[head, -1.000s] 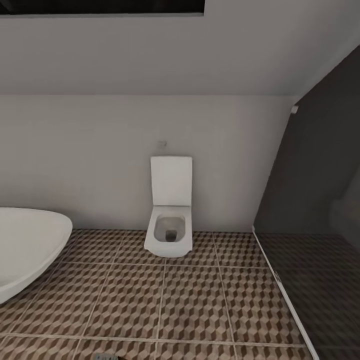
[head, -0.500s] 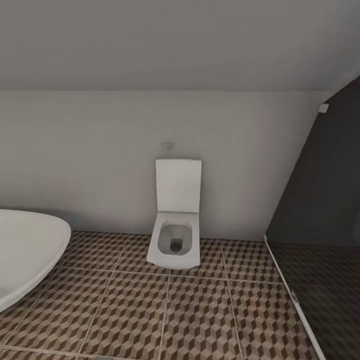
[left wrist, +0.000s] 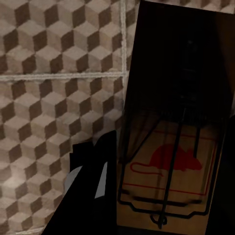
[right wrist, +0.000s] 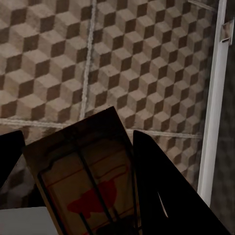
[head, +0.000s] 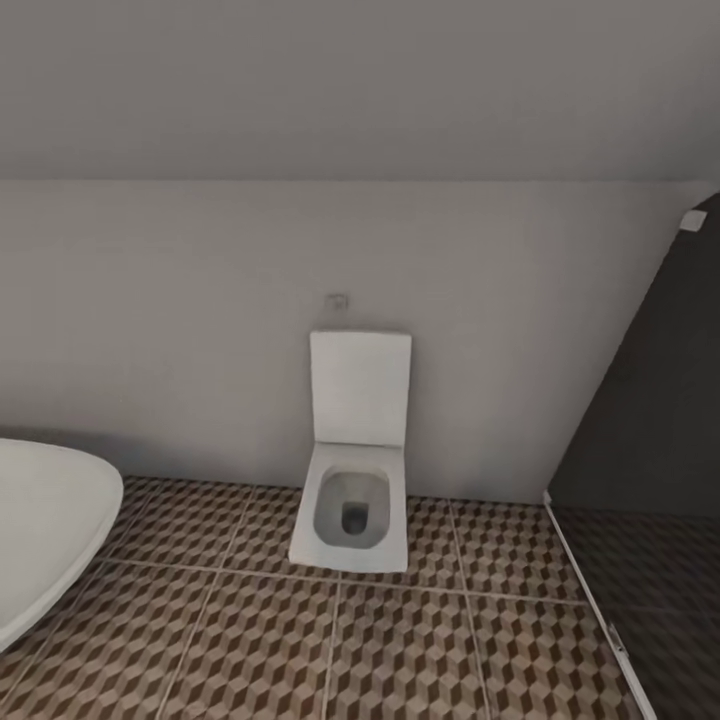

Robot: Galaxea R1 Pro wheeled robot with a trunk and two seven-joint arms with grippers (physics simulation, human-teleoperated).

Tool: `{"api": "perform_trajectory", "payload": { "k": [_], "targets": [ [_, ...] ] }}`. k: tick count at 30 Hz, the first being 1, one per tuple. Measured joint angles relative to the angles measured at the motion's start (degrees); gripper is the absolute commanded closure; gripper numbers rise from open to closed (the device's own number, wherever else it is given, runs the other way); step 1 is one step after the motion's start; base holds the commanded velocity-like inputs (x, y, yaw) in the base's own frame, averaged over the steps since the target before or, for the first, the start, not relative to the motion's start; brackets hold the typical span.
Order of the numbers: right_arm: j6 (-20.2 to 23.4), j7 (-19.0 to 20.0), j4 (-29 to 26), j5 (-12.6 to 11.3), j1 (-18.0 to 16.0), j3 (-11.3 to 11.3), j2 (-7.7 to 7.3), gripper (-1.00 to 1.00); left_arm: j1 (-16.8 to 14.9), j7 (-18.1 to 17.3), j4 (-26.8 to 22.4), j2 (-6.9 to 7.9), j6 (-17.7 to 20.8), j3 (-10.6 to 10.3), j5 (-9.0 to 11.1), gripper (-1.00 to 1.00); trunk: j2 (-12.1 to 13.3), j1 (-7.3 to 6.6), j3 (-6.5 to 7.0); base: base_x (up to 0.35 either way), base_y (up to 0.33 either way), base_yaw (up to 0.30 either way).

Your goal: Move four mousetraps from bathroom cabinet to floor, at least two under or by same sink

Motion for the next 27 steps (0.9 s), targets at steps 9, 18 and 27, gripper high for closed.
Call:
{"api": "perform_trajectory", "payload": {
  "k": [9, 18, 27],
  "targets": [
    [-0.09, 0.96, -0.09, -0.14, 0.00, 0.00, 0.34, 1.00, 0.02, 0.00, -0.08, -0.05, 0.01, 0.00, 0.00, 1.00, 0.00, 0.00, 0.00, 0.337, 0.000, 0.000],
    [-0.08, 1.08, -0.09, -0.22, 0.00, 0.00, 0.38, 1.00, 0.02, 0.00, -0.10, -0.07, 0.01, 0.00, 0.00, 1.00, 0.00, 0.03, 0.00, 0.112, 0.000, 0.000],
    [-0.09, 1.09, -0.09, -0.26, 0.00, -0.07, 0.25, 1.00, 0.01, -0.05, -0.07, -0.05, 0.01, 0.00, 0.00, 1.00, 0.00, 0.04, 0.00, 0.004, 0.000, 0.000]
  ]
}}
